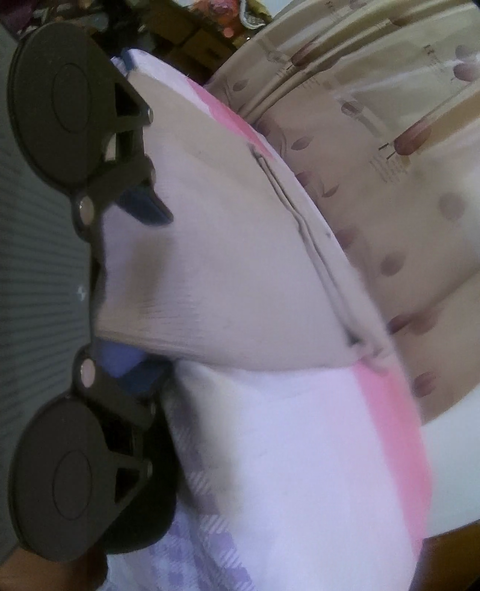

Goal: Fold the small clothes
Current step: 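Grasp the sweater hem with both grippers and fold it toward the collar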

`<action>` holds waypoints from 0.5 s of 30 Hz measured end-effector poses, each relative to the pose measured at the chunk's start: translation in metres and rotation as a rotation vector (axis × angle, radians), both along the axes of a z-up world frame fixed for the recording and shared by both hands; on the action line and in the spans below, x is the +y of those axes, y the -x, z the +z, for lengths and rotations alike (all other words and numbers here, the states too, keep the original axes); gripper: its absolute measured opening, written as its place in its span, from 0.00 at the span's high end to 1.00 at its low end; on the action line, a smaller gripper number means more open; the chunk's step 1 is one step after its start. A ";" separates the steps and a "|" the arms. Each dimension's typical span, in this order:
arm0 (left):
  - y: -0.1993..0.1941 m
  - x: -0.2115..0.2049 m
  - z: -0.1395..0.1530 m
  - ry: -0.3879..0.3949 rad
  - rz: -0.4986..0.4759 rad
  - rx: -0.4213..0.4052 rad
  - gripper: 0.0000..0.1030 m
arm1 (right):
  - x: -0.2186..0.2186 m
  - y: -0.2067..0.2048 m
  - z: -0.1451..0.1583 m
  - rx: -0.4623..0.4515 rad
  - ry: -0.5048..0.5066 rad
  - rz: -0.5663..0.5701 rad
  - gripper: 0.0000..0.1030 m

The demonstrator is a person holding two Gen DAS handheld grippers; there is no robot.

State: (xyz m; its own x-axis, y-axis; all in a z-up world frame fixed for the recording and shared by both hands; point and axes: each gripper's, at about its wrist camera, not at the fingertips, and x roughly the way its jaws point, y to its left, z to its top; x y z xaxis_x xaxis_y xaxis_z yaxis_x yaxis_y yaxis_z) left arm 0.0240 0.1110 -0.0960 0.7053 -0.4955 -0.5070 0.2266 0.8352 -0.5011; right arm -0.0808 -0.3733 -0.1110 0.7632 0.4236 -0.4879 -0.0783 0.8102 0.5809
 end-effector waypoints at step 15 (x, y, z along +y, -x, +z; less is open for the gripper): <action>0.004 -0.018 0.010 -0.012 -0.084 -0.028 0.93 | -0.009 0.010 0.000 -0.029 -0.119 -0.010 0.70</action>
